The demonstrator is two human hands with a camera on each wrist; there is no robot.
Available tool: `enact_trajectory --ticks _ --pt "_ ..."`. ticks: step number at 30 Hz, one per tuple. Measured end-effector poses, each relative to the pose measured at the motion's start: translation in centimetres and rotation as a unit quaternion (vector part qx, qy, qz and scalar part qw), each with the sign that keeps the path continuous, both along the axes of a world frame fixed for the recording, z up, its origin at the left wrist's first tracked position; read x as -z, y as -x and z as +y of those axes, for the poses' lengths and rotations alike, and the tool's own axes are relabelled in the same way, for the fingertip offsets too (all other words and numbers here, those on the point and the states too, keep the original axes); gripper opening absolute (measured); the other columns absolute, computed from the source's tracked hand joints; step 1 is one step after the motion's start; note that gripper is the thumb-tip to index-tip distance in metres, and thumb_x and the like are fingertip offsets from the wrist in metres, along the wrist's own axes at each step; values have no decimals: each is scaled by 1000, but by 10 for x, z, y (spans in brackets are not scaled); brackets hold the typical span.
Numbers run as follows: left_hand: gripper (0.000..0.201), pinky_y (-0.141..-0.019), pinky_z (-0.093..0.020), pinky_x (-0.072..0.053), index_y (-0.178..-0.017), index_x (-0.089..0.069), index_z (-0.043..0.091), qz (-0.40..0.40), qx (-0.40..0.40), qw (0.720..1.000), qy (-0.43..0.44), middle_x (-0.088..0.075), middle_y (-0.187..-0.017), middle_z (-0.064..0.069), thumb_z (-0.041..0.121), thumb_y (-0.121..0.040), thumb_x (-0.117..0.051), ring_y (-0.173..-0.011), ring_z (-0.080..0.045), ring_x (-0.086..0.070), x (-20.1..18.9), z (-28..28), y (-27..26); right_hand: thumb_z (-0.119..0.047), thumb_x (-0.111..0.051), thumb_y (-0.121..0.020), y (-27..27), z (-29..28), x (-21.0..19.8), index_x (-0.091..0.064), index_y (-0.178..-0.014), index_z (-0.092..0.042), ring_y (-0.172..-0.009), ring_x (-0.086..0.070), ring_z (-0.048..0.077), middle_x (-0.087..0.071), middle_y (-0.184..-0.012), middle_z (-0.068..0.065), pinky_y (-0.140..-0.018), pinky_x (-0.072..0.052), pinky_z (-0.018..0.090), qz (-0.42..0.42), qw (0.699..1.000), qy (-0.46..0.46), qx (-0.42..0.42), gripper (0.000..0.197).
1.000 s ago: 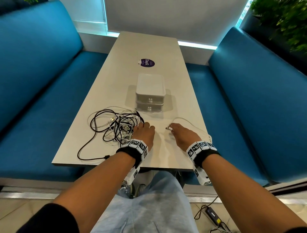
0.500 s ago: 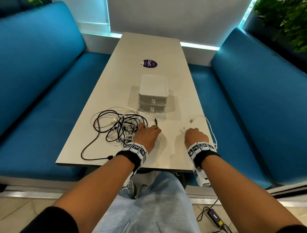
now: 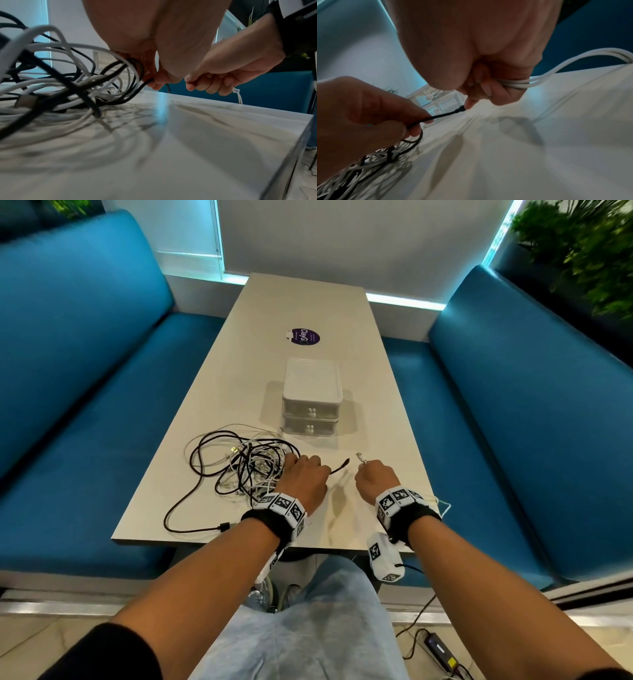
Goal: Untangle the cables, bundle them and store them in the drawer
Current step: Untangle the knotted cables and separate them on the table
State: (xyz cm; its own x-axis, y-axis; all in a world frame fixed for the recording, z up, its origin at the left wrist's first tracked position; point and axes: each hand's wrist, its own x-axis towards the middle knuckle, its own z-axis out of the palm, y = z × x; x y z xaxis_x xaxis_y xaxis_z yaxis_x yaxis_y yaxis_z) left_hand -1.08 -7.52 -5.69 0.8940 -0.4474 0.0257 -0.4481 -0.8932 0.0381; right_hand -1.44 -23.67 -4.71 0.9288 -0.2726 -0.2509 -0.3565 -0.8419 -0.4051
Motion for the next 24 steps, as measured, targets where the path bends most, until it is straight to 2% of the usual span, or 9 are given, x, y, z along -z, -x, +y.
enact_trajectory --ticks 3,6,7,9,11,14,17,20,24 --pt "32 -95 -46 -28 -111 -64 21 -11 -8 1000 16 -58 -103 -2 6 -87 -49 -98 -27 -59 1 2 0 -25 -36 -102 1 -1 -4 -61 -114 3 -107 -58 41 -64 -115 23 -84 -46 37 1 999 -35 4 39" --pt "31 -94 -44 -27 -110 -61 20 -1 -11 999 42 -58 -102 -2 4 -87 -47 -93 -27 -61 1 -2 -2 -33 -40 -100 0 1 -7 -62 -113 -2 -106 -59 38 -65 -114 18 -82 -43 34 10 996 -85 19 41" --pt "29 -93 -43 -27 -109 -59 20 6 -9 999 44 -59 -100 -2 4 -88 -46 -92 -28 -61 1 -3 -3 -38 -43 -98 -1 4 -8 -64 -108 -4 -103 -59 36 -66 -109 16 -80 -42 33 8 994 -106 18 41" --pt "23 -92 -41 -27 -107 -58 20 14 1 999 44 -60 -99 -3 6 -93 -45 -92 -29 -61 1 -5 -4 -45 -48 -96 -1 8 -10 -63 -84 -10 -90 -59 32 -64 -88 9 -73 -41 32 -11 991 -137 7 40" --pt "18 -93 -41 -27 -107 -57 18 18 21 999 44 -63 -101 -4 12 -98 -44 -95 -31 -59 1 -5 -2 -41 -51 -96 -1 14 -10 -57 -70 -13 -80 -57 32 -59 -74 6 -68 -40 32 -39 990 -138 -13 39" --pt "21 -92 -38 -26 -110 -58 17 14 32 998 50 -68 -102 -5 18 -102 -39 -100 -32 -56 2 -1 4 -29 -45 -99 -3 17 -7 -67 -91 -7 -96 -61 36 -68 -94 15 -76 -44 34 -52 994 -85 -46 33" --pt "23 -97 -44 -26 -109 -63 23 -19 31 999 14 -70 -99 -2 30 -102 -41 -106 -27 -54 5 10 2 -26 -38 -103 -2 11 -2 -63 -108 -3 -106 -59 38 -66 -111 20 -81 -44 36 -46 997 0 -65 35" --pt "22 -97 -47 -26 -106 -65 27 -30 42 998 -20 -69 -101 5 29 -101 -44 -110 -23 -49 11 21 -4 -25 -37 -103 0 -7 5 -58 -113 -3 -106 -59 39 -64 -114 21 -75 -42 34 -16 998 36 -41 32" --pt "21 -96 -47 -25 -103 -66 28 -41 41 998 -38 -69 -101 7 22 -99 -45 -109 -23 -49 13 30 -9 -16 -38 -99 7 -40 8 -55 -112 -5 -102 -60 37 -64 -112 21 -70 -39 31 14 998 49 25 24"
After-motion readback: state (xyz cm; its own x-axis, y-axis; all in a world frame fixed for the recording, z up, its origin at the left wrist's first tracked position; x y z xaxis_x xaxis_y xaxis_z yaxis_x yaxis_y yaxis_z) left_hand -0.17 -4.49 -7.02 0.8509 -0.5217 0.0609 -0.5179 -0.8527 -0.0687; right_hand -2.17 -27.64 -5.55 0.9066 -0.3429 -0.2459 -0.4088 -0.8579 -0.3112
